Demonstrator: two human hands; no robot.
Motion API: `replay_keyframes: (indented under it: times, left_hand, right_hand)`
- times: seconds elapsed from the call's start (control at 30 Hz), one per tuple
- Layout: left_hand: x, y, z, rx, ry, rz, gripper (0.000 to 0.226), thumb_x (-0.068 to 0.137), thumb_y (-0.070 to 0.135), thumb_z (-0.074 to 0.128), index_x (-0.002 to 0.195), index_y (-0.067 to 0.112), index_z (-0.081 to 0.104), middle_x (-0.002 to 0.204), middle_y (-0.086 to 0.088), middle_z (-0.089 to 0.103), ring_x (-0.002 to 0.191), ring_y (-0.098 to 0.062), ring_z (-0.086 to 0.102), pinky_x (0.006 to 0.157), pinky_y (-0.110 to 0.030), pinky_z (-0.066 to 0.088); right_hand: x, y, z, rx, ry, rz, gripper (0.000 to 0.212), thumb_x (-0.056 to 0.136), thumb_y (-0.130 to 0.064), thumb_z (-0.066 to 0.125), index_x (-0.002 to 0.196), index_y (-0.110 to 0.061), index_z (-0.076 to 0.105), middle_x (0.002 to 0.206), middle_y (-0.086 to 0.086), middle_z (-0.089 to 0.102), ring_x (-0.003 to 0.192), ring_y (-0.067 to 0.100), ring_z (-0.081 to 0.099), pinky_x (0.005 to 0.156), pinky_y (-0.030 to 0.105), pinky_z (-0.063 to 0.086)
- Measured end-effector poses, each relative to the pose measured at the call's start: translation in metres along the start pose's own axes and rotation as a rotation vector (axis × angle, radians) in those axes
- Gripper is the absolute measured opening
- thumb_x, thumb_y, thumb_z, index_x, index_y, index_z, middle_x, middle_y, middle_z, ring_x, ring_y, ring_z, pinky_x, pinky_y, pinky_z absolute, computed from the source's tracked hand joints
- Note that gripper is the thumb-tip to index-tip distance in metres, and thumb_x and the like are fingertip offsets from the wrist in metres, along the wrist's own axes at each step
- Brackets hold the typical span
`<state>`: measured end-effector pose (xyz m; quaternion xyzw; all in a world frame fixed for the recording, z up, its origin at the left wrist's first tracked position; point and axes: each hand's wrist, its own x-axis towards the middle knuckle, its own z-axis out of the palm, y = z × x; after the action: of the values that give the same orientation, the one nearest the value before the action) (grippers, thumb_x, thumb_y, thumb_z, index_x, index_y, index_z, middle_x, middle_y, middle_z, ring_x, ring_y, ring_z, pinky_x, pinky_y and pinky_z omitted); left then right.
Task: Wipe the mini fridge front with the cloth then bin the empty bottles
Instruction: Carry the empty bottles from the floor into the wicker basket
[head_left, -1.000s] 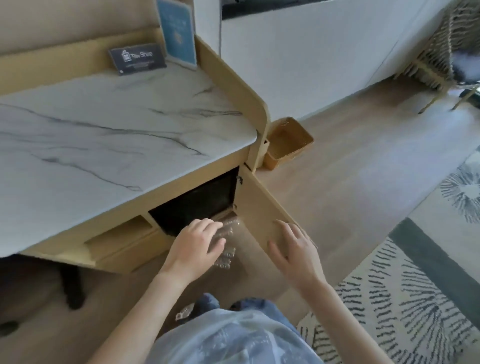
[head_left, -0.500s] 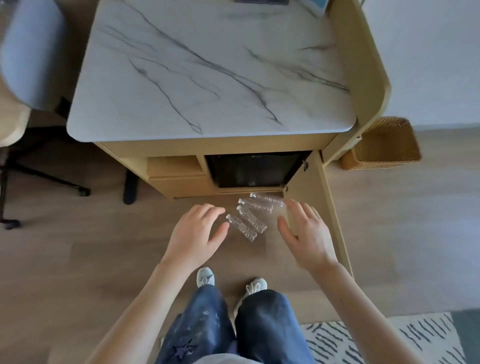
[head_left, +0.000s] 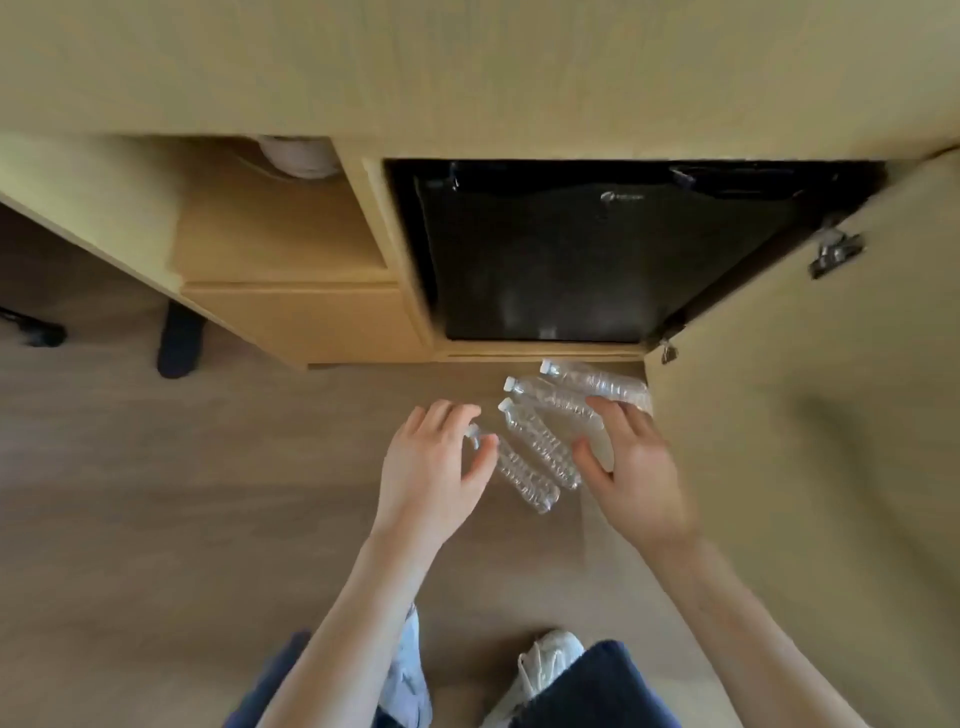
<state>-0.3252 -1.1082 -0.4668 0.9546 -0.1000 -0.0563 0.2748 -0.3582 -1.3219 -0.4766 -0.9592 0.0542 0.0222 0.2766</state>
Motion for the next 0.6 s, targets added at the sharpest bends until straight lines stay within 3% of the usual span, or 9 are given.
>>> replay_keyframes:
  times: [0.1, 0.2, 0.3, 0.43, 0.6]
  left_hand:
    - [0.005, -0.048, 0.102, -0.022, 0.000, 0.000, 0.027, 0.088, 0.025, 0.070, 0.110, 0.009, 0.070, 0.098, -0.002, 0.068, 0.088, -0.028, 0.061, 0.075, -0.038, 0.053]
    - [0.005, -0.089, 0.194, -0.048, -0.013, -0.017, 0.035, 0.090, 0.036, 0.057, 0.114, 0.013, 0.069, 0.107, 0.000, 0.070, 0.095, -0.027, 0.062, 0.079, -0.037, 0.054]
    - [0.004, -0.125, 0.272, -0.045, -0.006, -0.022, 0.044, 0.090, 0.044, 0.045, 0.113, 0.016, 0.070, 0.106, 0.004, 0.070, 0.090, -0.024, 0.062, 0.076, -0.033, 0.053]
    - [0.001, -0.159, 0.344, -0.078, 0.060, -0.042, 0.042, 0.088, 0.042, 0.047, 0.110, 0.015, 0.070, 0.100, 0.005, 0.070, 0.087, -0.022, 0.062, 0.077, -0.032, 0.053]
    - [-0.003, -0.167, 0.385, -0.119, 0.192, -0.041, 0.030, 0.087, 0.035, 0.056, 0.106, 0.017, 0.069, 0.099, 0.006, 0.066, 0.081, -0.020, 0.056, 0.071, -0.031, 0.051]
  right_hand:
    - [0.014, 0.062, 0.088, -0.029, -0.038, -0.071, 0.053, 0.092, -0.040, 0.044, 0.129, -0.008, 0.062, 0.114, 0.012, 0.069, 0.102, 0.037, 0.065, 0.083, 0.043, 0.057]
    - [0.023, 0.122, 0.168, -0.062, -0.119, -0.111, 0.051, 0.096, -0.041, 0.050, 0.139, -0.015, 0.057, 0.124, 0.007, 0.067, 0.110, 0.029, 0.062, 0.087, 0.041, 0.055]
    - [0.034, 0.176, 0.237, -0.122, -0.133, -0.157, 0.047, 0.094, -0.035, 0.061, 0.135, -0.011, 0.058, 0.119, 0.010, 0.068, 0.103, 0.033, 0.065, 0.080, 0.044, 0.057]
    - [0.045, 0.231, 0.294, -0.169, -0.099, -0.180, 0.049, 0.088, -0.026, 0.074, 0.132, -0.009, 0.059, 0.121, 0.011, 0.067, 0.108, 0.035, 0.064, 0.084, 0.047, 0.056]
    - [0.050, 0.257, 0.317, -0.153, -0.100, -0.112, 0.059, 0.088, -0.043, 0.063, 0.137, -0.010, 0.056, 0.131, 0.008, 0.063, 0.115, 0.031, 0.062, 0.087, 0.044, 0.056]
